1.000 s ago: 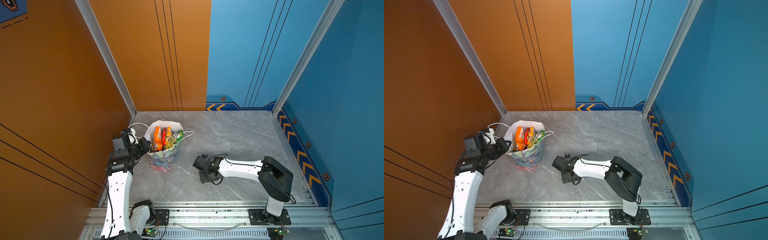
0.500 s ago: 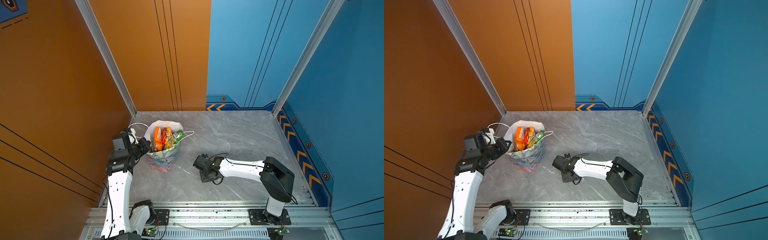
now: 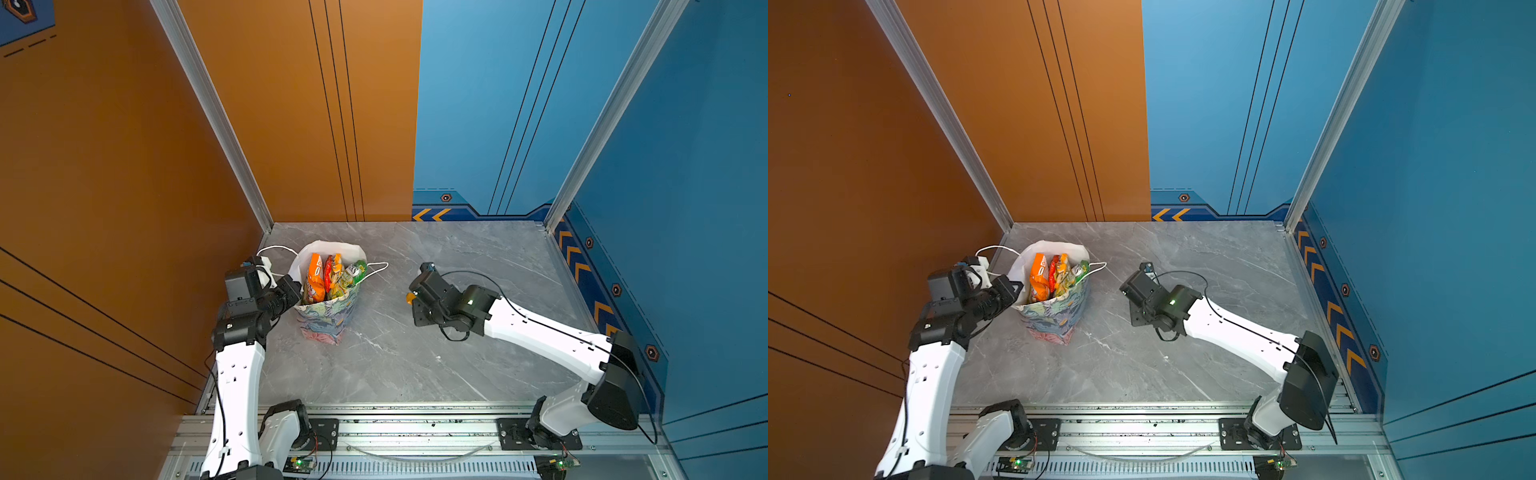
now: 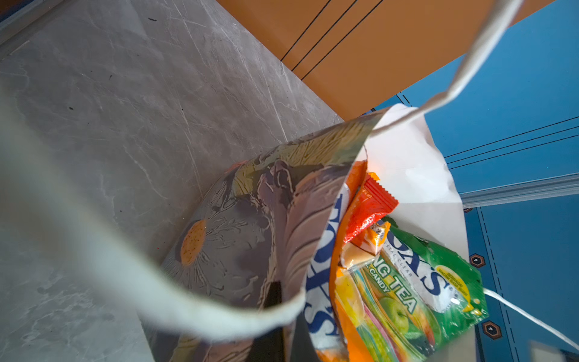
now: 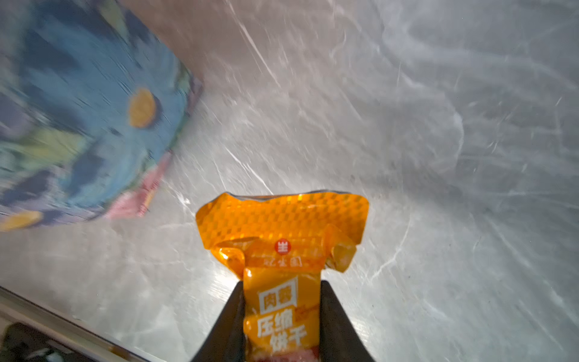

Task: Place the snacks into the paper bag
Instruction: Place the snack in the paper bag.

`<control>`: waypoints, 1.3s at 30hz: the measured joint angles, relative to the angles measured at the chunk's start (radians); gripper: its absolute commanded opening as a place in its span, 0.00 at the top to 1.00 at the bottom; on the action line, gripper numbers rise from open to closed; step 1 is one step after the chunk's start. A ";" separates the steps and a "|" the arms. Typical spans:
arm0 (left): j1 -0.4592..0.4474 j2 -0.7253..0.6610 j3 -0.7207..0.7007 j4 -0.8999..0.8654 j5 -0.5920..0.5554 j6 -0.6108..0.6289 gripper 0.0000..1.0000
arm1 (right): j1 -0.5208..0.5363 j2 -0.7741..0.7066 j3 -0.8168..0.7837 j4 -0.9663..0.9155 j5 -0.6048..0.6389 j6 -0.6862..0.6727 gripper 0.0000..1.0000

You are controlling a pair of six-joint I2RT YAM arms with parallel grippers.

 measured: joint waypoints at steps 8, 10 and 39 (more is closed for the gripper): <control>0.000 0.000 0.000 0.000 0.000 0.000 1.00 | -0.008 0.004 0.266 0.007 0.035 -0.099 0.75; 0.000 0.000 0.000 0.000 0.000 0.000 1.00 | -0.008 0.021 0.325 0.008 0.034 -0.117 0.76; 0.000 0.000 0.000 0.000 0.000 0.000 1.00 | 0.133 0.540 1.000 -0.074 -0.160 -0.222 0.76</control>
